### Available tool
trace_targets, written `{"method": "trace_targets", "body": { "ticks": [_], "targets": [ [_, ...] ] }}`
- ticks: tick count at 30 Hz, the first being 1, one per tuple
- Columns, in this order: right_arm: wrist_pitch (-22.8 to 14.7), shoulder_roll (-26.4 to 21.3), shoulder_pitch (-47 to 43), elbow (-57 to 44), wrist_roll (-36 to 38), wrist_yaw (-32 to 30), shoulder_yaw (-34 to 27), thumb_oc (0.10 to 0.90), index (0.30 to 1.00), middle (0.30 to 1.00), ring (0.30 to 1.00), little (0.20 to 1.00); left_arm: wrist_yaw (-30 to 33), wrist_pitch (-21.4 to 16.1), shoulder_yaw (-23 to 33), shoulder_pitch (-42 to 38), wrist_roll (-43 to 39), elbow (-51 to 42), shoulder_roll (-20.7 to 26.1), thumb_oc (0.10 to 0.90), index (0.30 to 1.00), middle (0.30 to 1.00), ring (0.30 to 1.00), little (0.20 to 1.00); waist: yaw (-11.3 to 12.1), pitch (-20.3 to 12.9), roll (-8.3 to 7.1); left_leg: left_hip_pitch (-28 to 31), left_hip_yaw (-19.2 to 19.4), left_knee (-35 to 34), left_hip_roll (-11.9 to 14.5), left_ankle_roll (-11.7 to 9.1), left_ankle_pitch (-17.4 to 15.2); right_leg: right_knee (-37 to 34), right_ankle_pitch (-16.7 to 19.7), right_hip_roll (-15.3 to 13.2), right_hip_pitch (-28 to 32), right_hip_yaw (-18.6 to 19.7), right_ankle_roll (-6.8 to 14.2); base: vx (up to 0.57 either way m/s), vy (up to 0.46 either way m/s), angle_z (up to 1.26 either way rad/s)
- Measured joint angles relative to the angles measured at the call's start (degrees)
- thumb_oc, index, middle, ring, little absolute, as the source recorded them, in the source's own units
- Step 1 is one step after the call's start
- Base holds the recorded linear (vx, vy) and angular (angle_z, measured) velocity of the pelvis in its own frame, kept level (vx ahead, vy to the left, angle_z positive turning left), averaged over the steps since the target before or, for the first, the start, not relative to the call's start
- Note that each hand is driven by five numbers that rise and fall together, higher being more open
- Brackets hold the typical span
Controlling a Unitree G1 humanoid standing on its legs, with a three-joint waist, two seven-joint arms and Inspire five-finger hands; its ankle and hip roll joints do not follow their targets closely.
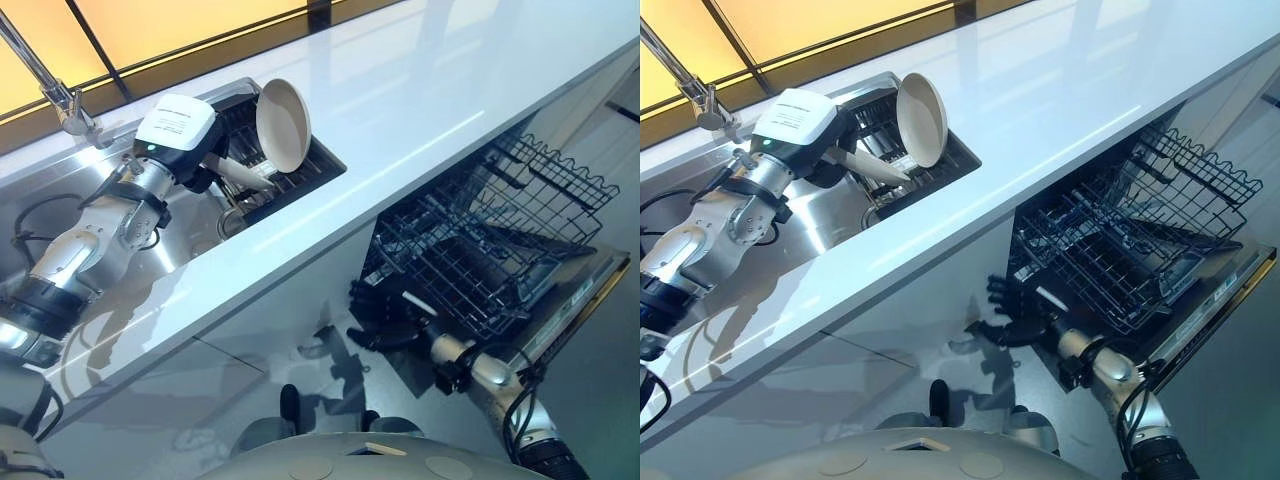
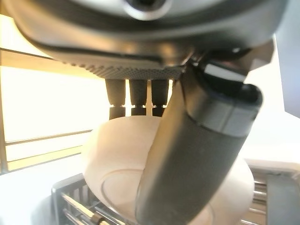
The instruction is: Pick up plates and place into dishwasher.
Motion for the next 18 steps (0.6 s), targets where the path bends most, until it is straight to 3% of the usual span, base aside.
{"method": "trace_targets", "body": {
  "ticks": [6, 11, 14, 18],
  "targets": [
    [-1.0, -0.9, -0.1, -4.3, 1.4, -7.0, -10.8, 0.8, 0.9, 0.9, 0.9, 0.9, 3.1, -2.2, 9.5, 5.9, -1.6, -3.9, 1.8, 0.1, 0.3, 0.3, 0.3, 0.2, 0.2, 0.0, -0.2, 0.0, 0.4, 0.0, 0.0, 0.0, 0.0, 0.0, 0.0, 0.1, 0.0, 0.1, 0.0, -0.06, -0.009, -0.01],
    [-1.2, -2.0, -0.9, -4.2, -2.1, -23.9, -17.3, 0.8, 0.9, 0.9, 0.9, 0.9, 5.0, -4.5, 15.0, 8.4, -2.7, -9.0, 5.1, 0.1, 0.3, 0.3, 0.3, 0.2, 0.9, 0.0, -0.22, -0.1, 0.4, 0.0, 0.0, 0.0, 0.0, 0.0, 0.0, 0.0, -0.1, 0.2, 0.0, -0.03, -0.016, 0.0],
    [-3.2, -2.2, -2.0, -4.4, -2.6, -30.7, -21.0, 0.8, 0.9, 0.9, 0.9, 0.9, 6.9, -5.7, 19.0, 10.8, -2.8, -13.2, 5.9, 0.1, 0.3, 0.3, 0.3, 0.2, 1.1, 0.0, -0.22, 0.0, 0.5, 0.0, 0.0, 0.1, -0.1, 0.0, 0.0, 0.0, -0.1, 0.3, 0.0, -0.01, -0.005, 0.0],
    [-6.1, -4.3, -2.8, -8.9, -3.0, -32.7, -22.0, 0.8, 0.9, 0.9, 0.9, 0.9, 9.7, -8.1, 20.9, 11.0, -4.3, -17.5, 5.8, 0.1, 0.3, 0.3, 0.3, 0.2, 1.2, -0.1, -0.11, 0.0, 0.5, 0.0, 0.1, 0.1, -0.1, 0.0, 0.0, 0.1, 0.0, 0.3, 0.0, -0.04, -0.025, -0.01]
  ]
}}
